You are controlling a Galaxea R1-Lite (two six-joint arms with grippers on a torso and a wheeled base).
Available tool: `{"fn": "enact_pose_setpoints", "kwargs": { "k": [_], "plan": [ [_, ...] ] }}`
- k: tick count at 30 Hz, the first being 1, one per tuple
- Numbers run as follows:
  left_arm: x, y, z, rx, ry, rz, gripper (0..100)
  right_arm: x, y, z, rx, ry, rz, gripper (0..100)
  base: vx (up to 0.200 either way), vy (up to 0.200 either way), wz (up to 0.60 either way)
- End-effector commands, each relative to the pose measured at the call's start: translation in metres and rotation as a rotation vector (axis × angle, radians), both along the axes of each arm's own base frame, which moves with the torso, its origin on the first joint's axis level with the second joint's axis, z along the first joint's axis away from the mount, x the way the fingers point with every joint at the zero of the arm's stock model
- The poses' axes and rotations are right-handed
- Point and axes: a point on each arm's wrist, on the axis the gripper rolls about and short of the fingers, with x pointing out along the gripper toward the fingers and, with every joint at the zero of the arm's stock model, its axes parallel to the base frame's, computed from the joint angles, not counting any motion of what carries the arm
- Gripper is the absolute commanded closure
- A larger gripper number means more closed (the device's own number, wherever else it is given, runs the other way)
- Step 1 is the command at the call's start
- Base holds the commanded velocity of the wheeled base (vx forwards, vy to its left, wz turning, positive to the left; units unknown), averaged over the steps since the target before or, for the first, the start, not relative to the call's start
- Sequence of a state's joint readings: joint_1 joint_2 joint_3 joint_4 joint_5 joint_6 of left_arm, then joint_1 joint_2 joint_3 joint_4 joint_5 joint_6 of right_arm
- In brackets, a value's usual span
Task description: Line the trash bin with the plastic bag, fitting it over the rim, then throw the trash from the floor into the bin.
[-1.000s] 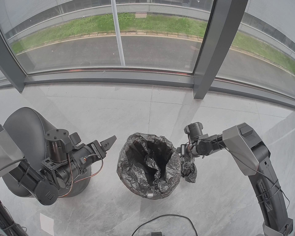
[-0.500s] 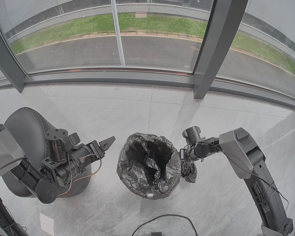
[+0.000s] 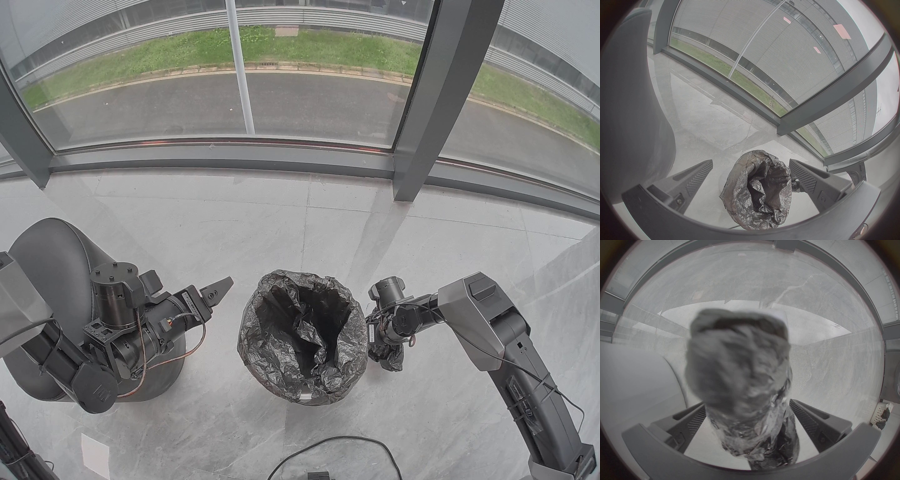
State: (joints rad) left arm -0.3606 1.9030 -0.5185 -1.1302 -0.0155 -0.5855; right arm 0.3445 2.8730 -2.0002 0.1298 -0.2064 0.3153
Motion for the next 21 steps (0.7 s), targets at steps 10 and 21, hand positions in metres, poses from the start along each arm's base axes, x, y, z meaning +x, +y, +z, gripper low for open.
{"fn": "enact_pose_setpoints", "kwargs": {
  "k": [10, 21],
  "plan": [
    [0.000, 0.000, -0.001, 0.000, 0.005, 0.001, 0, -0.002, -0.002, -0.014, 0.000, 0.018, -0.067, 100, 0.000, 0.000, 0.00],
    [0.000, 0.000, 0.001, -0.007, -0.018, 0.000, 0, -0.007, -0.005, 0.066, 0.051, 0.029, -0.151, 100, 0.000, 0.000, 0.00]
  ]
}}
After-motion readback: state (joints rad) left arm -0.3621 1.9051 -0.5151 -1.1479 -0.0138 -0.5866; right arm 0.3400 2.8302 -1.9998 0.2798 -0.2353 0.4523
